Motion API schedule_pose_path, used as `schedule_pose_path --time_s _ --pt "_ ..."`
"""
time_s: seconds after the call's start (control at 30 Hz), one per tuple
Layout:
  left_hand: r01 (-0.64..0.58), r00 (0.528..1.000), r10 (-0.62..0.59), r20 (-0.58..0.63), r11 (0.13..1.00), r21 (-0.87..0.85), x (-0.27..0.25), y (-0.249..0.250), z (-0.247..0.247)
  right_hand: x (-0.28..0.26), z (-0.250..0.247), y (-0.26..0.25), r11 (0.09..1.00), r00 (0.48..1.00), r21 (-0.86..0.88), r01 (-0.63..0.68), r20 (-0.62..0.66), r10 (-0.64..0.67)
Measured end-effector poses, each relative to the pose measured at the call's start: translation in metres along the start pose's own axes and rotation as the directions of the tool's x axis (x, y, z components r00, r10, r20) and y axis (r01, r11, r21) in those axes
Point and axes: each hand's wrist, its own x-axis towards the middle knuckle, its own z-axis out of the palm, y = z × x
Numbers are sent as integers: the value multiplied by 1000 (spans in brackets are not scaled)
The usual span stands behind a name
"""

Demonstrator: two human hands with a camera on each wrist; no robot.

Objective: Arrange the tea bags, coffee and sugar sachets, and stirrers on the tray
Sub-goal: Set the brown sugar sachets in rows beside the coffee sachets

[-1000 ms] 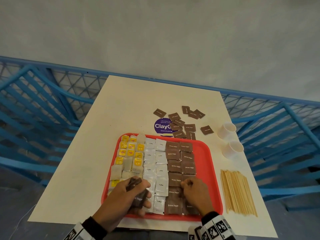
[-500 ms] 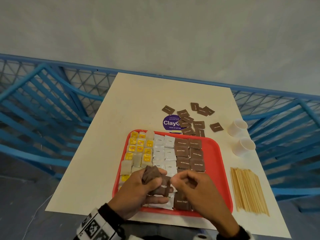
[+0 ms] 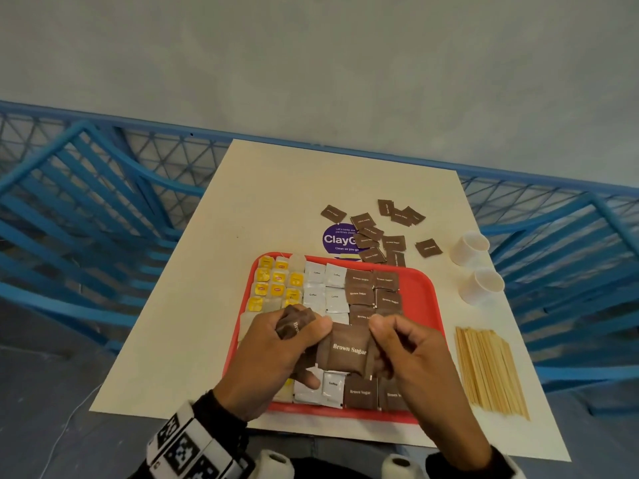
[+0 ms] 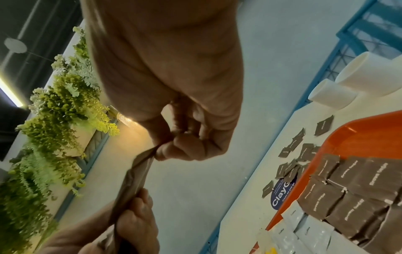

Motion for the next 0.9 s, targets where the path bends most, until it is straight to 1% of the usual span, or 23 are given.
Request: schedule_pose_path --time_s 0.1,0.17,0.27,0.33,0.37,0.43,0.5,0.57,0.63,0.7,0.77,0.83,0.9 --pt "-18 999 18 -33 1000 -11 0 3 4 -9 0 -7 997 997 67 -37 64 33" --pt "-6 999 5 -44 1000 -8 0 2 5 -14 1 -3 991 995 106 -87 55 82" --pt "30 998 -27 -62 999 44 -1 -6 1 -19 -4 22 971 979 124 -203 32 201" --pt "79 995 -77 -60 996 37 -1 -12 -5 -16 -17 46 963 965 67 -262 24 261" --pt "105 993 -103 -65 994 31 -1 -16 -8 -12 -27 61 961 961 3 -277 8 277" --pt "136 987 -132 -94 990 38 -1 -23 -13 3 -50 91 939 960 -200 -280 -61 273" --pt "159 983 -154 -102 986 47 -1 -28 -14 24 -71 117 873 949 -375 -313 -160 271" --pt "183 980 -179 -84 982 39 -2 -31 -13 45 -86 136 812 936 -466 -350 -195 292" --pt "196 979 -193 -71 980 39 -2 -30 -12 61 -91 148 776 932 -519 -358 -157 325" --pt "208 976 -205 -69 977 43 -1 -30 -11 71 -90 157 763 925 -528 -372 -144 351" --pt "217 975 -213 -68 975 47 -1 -30 -11 76 -89 166 749 915 -525 -404 -226 334" --pt "224 973 -221 -69 974 42 0 -30 -13 74 -88 170 712 889 -535 -454 -328 320" --pt "224 973 -221 -67 974 40 1 -30 -15 66 -84 171 696 872 -533 -482 -374 317"
